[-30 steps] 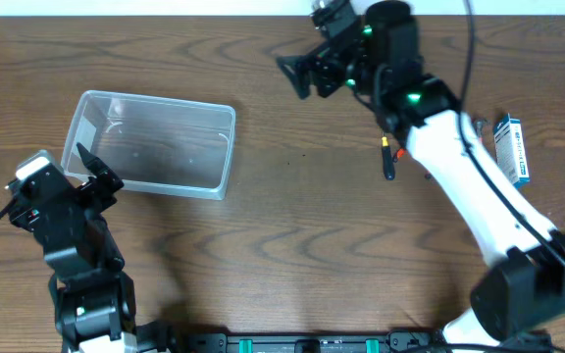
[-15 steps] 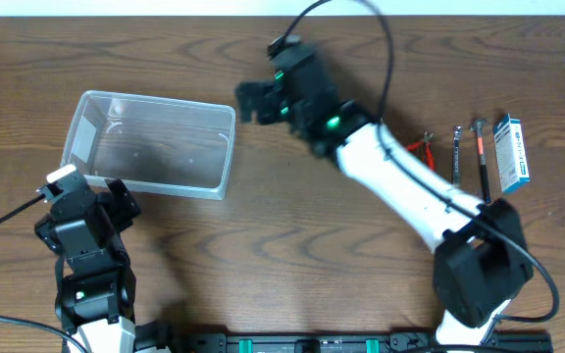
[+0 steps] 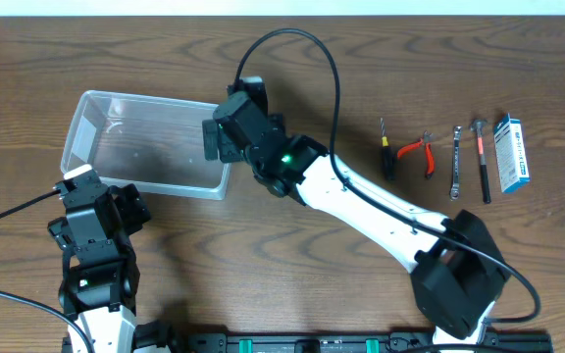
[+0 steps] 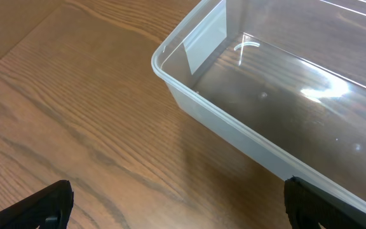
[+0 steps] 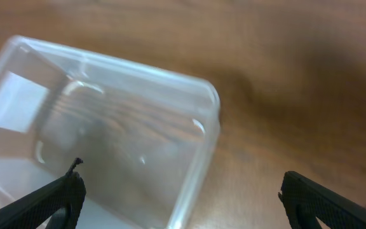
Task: Pack container
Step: 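Grasp the right rim of the clear container with the right gripper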
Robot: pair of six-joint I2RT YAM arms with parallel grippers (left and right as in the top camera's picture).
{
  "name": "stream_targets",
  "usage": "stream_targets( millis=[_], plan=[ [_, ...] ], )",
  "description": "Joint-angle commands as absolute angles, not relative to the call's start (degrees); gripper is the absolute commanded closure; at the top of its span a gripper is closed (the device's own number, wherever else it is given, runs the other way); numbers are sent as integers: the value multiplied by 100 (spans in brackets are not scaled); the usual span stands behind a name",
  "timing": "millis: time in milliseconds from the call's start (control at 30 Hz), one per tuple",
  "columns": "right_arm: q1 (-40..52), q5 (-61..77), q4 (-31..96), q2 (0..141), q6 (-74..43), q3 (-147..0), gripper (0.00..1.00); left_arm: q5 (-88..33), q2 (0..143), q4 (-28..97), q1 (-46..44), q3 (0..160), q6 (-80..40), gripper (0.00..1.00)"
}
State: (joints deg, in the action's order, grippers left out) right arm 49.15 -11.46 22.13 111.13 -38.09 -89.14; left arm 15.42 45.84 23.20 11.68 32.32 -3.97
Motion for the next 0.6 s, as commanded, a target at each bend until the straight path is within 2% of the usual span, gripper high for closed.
stream_targets(
  millis=[0, 333, 567],
  plan=[
    [5017, -899, 2418, 11419, -4654, -9026, 1, 1614, 4598, 2353, 1142, 3323, -303, 2],
    [5153, -786, 2641, 11756, -5129, -9026, 1, 1614, 4598, 2355, 1142, 3323, -303, 2],
    [5280, -740, 2309, 12114, -5231, -9026, 1, 1614, 4598, 2355, 1142, 3323, -303, 2]
  ],
)
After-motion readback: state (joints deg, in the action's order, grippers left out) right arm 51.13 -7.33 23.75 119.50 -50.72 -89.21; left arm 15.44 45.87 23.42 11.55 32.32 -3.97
